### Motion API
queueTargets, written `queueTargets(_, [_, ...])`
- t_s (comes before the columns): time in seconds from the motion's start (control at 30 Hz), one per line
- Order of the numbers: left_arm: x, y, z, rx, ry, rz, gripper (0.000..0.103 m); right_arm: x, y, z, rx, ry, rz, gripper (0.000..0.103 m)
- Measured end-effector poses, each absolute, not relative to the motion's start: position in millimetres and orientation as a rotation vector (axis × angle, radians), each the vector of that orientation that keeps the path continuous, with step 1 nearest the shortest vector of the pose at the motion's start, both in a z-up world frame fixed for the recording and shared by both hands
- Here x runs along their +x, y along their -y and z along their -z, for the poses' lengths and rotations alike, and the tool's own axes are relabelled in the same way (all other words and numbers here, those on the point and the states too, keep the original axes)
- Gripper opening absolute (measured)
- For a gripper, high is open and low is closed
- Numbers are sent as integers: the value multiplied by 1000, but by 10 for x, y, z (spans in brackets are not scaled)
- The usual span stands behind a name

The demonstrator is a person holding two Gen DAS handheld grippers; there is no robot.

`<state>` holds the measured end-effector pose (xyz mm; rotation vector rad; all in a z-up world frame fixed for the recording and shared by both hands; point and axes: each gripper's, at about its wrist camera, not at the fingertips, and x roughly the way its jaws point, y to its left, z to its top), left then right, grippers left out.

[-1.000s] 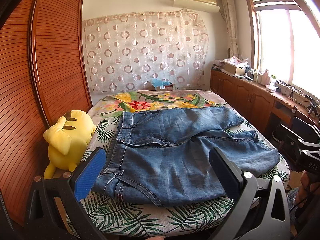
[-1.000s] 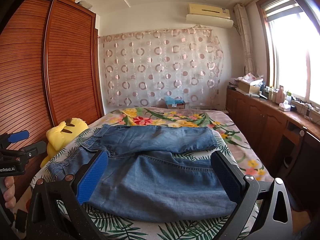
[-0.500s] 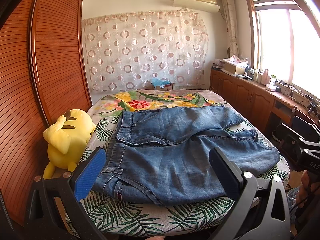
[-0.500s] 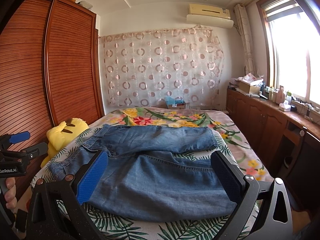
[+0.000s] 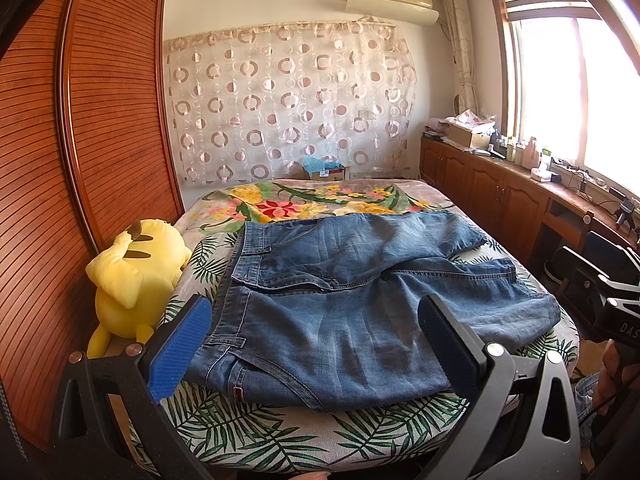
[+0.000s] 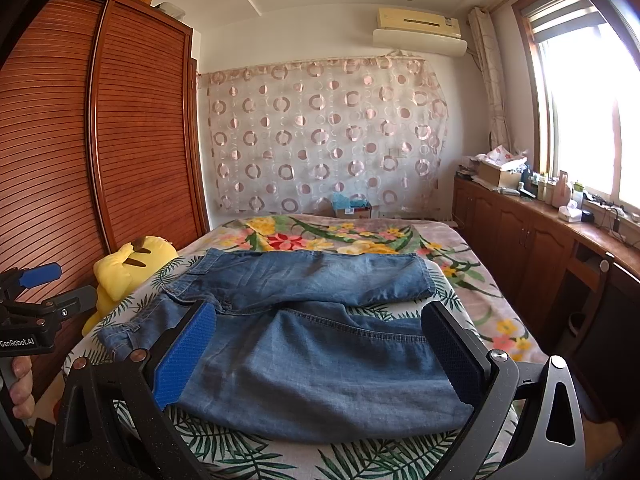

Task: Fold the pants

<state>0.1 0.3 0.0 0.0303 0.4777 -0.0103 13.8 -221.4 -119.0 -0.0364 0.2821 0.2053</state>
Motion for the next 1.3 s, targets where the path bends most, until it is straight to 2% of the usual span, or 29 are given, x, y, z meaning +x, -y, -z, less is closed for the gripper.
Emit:
queueTargets(0.93, [10, -6, 8, 29, -492, 12, 103, 135, 2221, 1198, -35, -288, -206, 103])
queueTargets(1.3, [170, -41, 429, 20, -563, 24, 103, 257, 2301, 1312, -41, -322, -208, 103])
